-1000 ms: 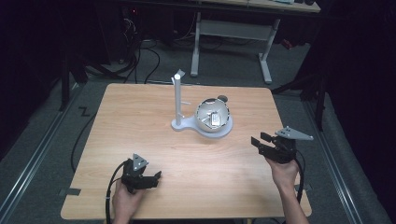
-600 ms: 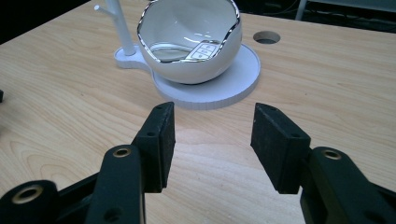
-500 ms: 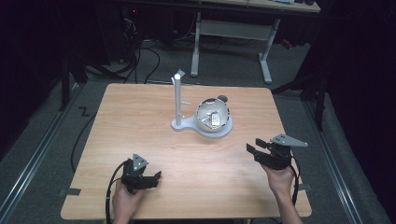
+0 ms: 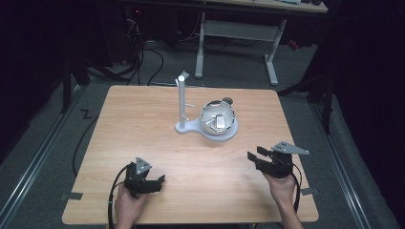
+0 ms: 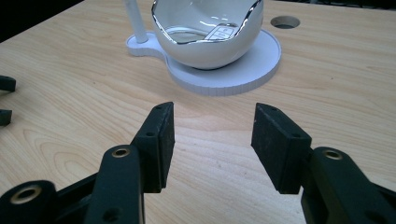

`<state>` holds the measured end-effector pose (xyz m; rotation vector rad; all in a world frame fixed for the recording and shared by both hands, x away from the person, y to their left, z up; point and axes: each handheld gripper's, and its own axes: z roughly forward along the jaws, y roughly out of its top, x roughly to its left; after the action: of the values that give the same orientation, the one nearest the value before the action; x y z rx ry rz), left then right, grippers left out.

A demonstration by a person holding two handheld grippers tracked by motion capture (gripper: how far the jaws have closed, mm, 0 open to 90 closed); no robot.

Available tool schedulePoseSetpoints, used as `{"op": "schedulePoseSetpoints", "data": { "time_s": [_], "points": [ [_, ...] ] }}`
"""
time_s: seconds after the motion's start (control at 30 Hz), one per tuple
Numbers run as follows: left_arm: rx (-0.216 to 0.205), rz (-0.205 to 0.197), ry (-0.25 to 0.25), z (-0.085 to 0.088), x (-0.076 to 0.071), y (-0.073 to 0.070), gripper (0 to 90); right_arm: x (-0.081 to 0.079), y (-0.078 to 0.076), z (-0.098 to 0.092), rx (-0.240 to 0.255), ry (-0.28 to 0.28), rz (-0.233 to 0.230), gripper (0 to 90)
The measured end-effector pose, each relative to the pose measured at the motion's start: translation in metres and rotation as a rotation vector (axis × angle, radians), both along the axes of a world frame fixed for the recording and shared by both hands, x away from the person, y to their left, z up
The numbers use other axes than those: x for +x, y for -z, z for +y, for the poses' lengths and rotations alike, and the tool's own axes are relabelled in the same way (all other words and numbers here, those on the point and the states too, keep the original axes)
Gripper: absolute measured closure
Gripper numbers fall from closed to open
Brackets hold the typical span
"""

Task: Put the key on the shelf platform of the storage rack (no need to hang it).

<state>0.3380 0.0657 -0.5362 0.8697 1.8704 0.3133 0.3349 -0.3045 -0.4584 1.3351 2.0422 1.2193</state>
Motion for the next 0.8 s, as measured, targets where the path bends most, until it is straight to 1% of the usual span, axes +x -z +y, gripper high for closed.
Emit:
{"op": "schedulePoseSetpoints", "data": {
  "time_s": [0.17,0.3,0.37,0.43,0.6,0.8],
  "points": [
    [0.000,0.000,0.000,0.000,0.000,0.000,15.1,-0.001,0.006,0.003,0.006,-0.005,0.005,49.2],
    [0.000,0.000,0.000,0.000,0.000,0.000,15.1,-0.002,0.012,0.007,0.007,-0.009,0.019,48.9],
    [-0.001,0.000,-0.001,0.000,0.000,0.000,15.1,-0.002,0.015,0.008,-0.003,-0.015,0.018,48.7],
    [0.000,0.000,0.000,0.000,0.000,0.000,15.1,-0.002,0.018,0.010,-0.002,-0.017,0.022,48.2],
    [0.000,0.000,0.000,0.000,0.000,0.000,15.1,-0.004,0.025,0.013,-0.020,-0.021,0.039,47.6],
    [0.000,0.000,0.000,0.000,0.000,0.000,15.1,-0.005,0.031,0.016,-0.025,-0.024,0.050,47.5]
  ]
}}
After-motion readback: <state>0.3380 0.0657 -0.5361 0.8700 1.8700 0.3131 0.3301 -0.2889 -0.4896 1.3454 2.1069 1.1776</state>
